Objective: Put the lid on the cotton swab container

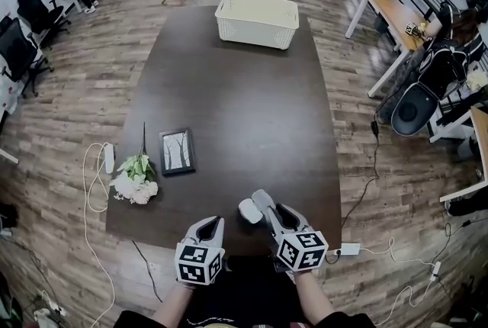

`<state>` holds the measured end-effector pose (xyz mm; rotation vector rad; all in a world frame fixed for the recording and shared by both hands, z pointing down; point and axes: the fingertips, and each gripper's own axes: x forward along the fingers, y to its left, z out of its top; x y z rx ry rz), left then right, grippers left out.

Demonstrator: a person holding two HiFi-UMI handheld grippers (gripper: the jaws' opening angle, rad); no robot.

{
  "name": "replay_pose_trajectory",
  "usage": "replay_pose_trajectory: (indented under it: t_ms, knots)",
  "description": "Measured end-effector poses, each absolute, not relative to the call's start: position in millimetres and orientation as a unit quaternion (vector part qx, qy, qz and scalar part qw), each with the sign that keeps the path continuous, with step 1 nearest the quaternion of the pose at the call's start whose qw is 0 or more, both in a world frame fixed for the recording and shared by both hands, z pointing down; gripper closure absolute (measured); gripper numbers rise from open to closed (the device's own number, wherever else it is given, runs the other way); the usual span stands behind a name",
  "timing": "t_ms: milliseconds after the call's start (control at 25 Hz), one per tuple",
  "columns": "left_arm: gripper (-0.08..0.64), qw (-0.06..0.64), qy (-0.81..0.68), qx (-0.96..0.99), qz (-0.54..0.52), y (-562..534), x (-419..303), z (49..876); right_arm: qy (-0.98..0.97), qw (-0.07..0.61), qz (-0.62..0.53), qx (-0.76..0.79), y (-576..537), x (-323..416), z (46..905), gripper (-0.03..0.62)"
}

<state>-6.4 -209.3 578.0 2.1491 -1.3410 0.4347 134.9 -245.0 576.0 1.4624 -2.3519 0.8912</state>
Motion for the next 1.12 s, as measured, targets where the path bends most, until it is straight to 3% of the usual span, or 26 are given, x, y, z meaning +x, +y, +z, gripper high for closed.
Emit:
replay_pose_trajectory:
  t_ms: [240, 1120]
  knots:
    - [0.552, 0.285, -0.504, 0.800, 0.160, -210.9, -10.7, 577.3, -0.806, 0.113, 0.302, 0.497, -245.3, 135.5, 572.7, 0.503]
    - [0.552, 0.281, -0.503, 0.802, 0.157, -204.6, -11.8, 575.1, -0.843, 0.083, 0.271, 0.457, -233.4, 119.0, 545.7, 0.477]
